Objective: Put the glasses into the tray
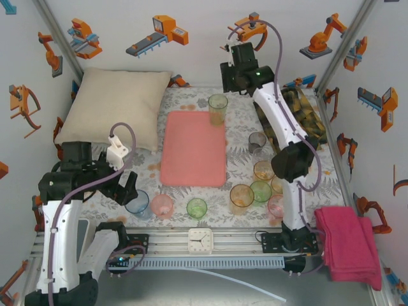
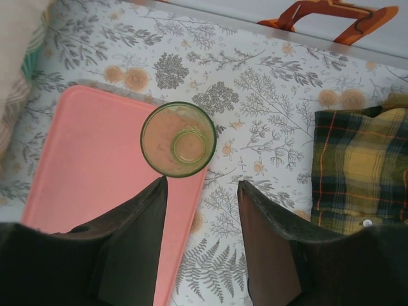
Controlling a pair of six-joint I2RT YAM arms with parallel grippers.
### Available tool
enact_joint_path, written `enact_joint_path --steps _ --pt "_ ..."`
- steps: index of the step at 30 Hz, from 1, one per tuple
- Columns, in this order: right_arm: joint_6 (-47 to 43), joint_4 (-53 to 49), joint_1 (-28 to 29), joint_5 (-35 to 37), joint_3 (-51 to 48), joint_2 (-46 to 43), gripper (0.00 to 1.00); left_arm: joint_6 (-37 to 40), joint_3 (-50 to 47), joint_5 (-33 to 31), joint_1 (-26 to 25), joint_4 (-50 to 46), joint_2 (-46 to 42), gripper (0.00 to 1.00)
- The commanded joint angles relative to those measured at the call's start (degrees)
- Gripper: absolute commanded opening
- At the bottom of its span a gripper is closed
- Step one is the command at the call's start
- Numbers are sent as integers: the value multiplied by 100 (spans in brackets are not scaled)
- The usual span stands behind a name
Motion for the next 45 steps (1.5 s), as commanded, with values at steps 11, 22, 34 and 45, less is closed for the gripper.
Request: enact_joint_path --steps 11,22,34,45 --pt "512 247 -31 -467 -2538 -2171 39 52 -228 -176 -35 -165 -315 100" --pt "988 29 181 -884 -4886 -4080 21 363 -297 57 -35 -195 26 98" --pt "1561 215 361 -813 -6283 -5234 27 602 -548 116 -35 25 316 92" --pt "1757 743 361 -708 -6548 -5362 29 819 -1042 -16 -35 369 364 79"
